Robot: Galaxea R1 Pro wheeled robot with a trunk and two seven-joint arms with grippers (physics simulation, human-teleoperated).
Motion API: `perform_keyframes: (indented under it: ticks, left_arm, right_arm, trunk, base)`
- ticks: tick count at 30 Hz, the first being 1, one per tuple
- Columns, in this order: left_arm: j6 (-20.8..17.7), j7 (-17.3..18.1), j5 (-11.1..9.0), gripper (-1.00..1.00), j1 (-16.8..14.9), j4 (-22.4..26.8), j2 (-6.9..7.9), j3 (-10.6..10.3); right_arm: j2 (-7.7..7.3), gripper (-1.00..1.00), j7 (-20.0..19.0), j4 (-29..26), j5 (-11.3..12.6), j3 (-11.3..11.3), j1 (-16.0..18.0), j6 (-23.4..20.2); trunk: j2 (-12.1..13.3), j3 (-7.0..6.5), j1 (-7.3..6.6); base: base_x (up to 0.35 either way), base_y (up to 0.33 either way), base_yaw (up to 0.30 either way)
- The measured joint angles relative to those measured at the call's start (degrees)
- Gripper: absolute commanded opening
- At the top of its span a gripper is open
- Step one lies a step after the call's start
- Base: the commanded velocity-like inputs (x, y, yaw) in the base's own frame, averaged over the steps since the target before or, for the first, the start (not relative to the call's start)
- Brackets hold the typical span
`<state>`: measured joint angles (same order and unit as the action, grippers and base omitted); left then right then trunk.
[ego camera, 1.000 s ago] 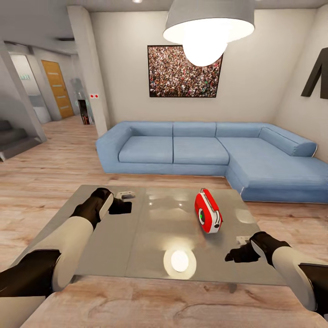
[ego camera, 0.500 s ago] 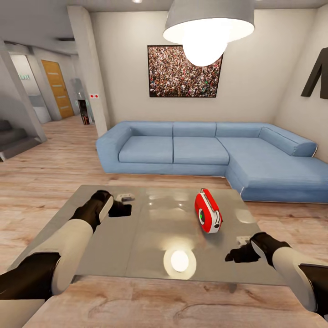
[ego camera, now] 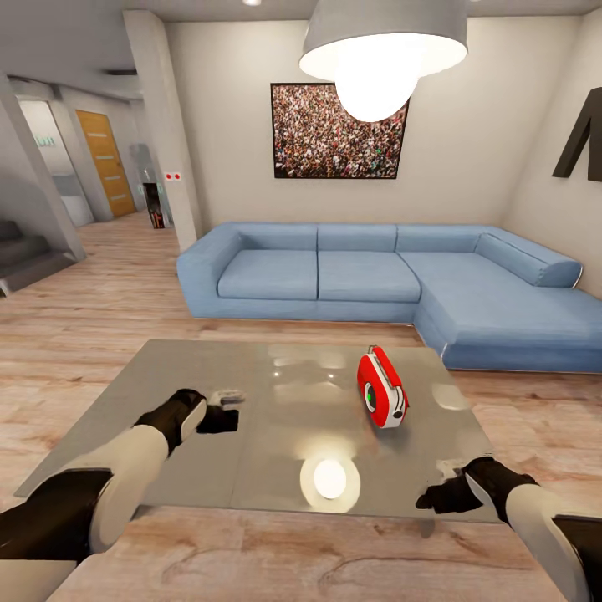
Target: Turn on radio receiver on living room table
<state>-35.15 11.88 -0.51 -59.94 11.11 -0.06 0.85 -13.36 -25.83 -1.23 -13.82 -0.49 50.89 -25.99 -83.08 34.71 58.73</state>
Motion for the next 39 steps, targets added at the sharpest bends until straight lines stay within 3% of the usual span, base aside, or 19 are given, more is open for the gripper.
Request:
perform_keyframes:
  ticks: [8,14,34,39]
  left_arm:
    - [8.9,0.0,0.0,-1.0,0.1,-10.3,0.7,0.0]
    - [13.3,0.0,0.0,-1.0,1.6,-14.5,0.9,0.0]
    - [25.2,0.0,0.0,-1.0,18.1,-15.3,3.61,0.0]
    - [28.1,0.1,-0.1,-1.0,22.4,-15.3,5.01,0.0]
  right_arm:
    - [0.0,1.0,0.0,0.0,0.1,0.0,-2.9,2.3]
    - [0.0,1.0,0.0,0.0,0.1,0.0,-4.5,3.0]
    - [-0.17,1.0,0.0,0.0,0.2,-0.2,-13.4,10.1]
    - [-0.17,1.0,0.0,0.1,0.2,-0.2,-16.1,12.4]
  trunk:
    - [0.0,0.0,0.0]
    - [0.0,0.0,0.0]
    - [0.0,0.0,0.0]
    - [0.0,0.0,0.0]
  base:
    - [0.0,0.0,0.0]
    - [0.0,0.0,0.0]
    - [0.0,0.0,0.0]
    - [0.0,0.0,0.0]
